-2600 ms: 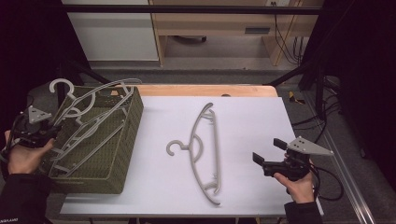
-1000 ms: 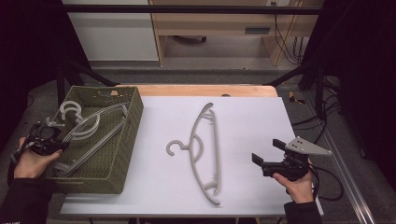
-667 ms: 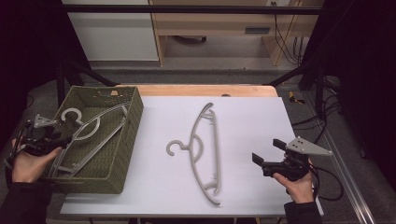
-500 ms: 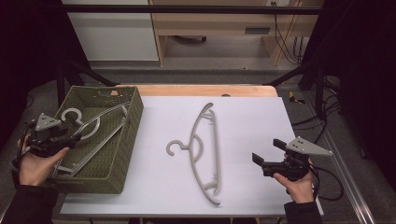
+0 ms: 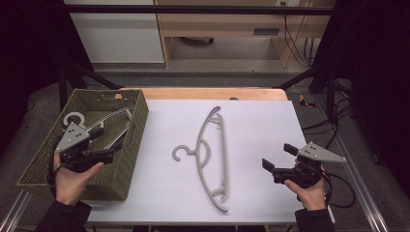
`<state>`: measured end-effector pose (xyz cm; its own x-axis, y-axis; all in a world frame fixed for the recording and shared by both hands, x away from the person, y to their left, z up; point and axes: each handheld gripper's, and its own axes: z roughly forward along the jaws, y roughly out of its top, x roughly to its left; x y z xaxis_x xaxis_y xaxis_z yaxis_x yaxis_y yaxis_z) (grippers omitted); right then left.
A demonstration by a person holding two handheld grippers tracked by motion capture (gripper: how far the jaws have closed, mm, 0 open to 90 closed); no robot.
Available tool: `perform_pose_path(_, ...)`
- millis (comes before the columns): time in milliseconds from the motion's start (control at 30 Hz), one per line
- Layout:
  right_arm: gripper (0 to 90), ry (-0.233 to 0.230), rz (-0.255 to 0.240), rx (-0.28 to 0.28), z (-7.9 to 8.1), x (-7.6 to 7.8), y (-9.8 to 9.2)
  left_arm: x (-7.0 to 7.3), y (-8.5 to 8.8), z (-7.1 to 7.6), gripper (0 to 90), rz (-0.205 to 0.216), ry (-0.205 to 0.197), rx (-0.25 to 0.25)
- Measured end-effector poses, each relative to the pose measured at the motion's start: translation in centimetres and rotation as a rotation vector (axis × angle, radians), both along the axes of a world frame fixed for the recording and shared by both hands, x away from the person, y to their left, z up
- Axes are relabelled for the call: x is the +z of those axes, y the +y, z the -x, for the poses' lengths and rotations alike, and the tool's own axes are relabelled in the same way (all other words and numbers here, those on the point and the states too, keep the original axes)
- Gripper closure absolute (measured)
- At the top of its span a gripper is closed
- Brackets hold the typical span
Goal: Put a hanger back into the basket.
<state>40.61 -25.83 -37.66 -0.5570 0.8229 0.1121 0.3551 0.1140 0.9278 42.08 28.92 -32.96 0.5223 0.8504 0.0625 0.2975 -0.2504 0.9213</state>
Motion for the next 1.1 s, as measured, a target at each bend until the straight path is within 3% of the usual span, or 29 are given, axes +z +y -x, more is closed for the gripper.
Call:
perform_pose_path(300, 3.1, -0.013, -0.008, 0.008, 0.1, 0.0, 0.2, -1.7, -4.4, 0.6, 15.3, 0.0, 0.002, -0.068)
perform_pose_path(600, 3.2, -0.019, -0.008, 0.017, 0.2, -0.1, 0.3, -3.6, -7.4, 0.8, 14.3, -0.002, 0.029, -0.132)
perform_pose_path(967, 3.3, -0.019, -0.012, 0.016, 0.2, -0.1, 0.1, -6.6, -10.9, 0.3, 14.3, -0.036, 0.125, -0.2)
perform_pose_path(1100, 3.2, -0.017, -0.009, 0.019, 0.2, -0.1, 0.1, -7.4, -12.5, 0.1, 14.7, -0.064, 0.141, -0.216)
